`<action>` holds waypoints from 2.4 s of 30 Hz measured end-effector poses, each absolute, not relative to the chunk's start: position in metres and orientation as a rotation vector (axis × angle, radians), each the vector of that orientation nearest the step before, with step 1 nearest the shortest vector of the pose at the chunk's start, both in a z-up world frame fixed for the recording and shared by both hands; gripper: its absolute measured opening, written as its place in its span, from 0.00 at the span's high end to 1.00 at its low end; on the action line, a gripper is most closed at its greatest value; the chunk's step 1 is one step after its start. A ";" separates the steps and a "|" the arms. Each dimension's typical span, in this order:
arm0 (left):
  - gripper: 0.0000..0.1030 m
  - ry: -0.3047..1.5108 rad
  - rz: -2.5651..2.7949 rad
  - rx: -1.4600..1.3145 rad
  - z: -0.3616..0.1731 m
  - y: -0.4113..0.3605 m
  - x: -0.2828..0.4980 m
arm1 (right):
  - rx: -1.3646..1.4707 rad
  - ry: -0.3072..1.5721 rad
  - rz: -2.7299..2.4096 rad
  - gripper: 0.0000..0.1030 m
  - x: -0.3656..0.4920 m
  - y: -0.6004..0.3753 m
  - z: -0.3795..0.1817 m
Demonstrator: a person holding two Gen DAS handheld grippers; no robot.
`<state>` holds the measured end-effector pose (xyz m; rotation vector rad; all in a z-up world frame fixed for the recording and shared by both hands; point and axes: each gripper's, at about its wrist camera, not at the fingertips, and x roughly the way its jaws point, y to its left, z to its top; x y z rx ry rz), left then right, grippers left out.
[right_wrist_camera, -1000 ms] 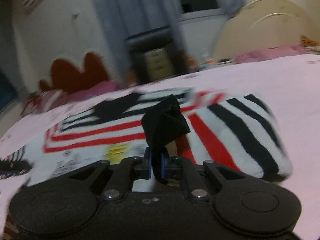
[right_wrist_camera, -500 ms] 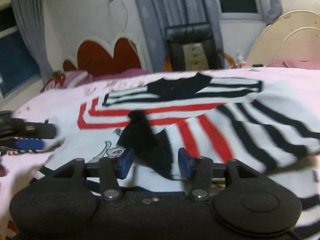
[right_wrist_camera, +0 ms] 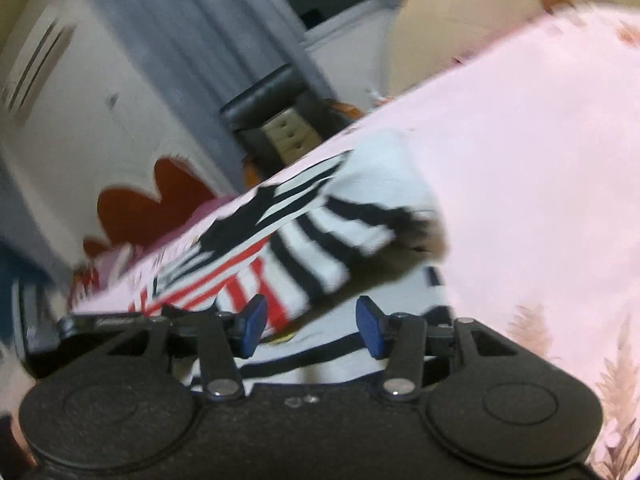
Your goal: Fold small clothes
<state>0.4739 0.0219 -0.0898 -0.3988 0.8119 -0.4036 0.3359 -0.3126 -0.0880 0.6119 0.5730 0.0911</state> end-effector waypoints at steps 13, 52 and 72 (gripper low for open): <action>0.96 0.829 -0.291 -0.360 -0.098 0.066 0.487 | 1.171 0.563 0.134 0.48 0.385 -0.374 -0.141; 0.96 0.830 -0.218 -0.253 -0.110 0.080 0.482 | 0.522 0.623 0.075 0.85 0.432 -0.359 -0.100; 0.96 0.781 -0.227 -0.221 -0.107 0.075 0.474 | 0.489 0.602 0.029 0.77 0.438 -0.370 -0.093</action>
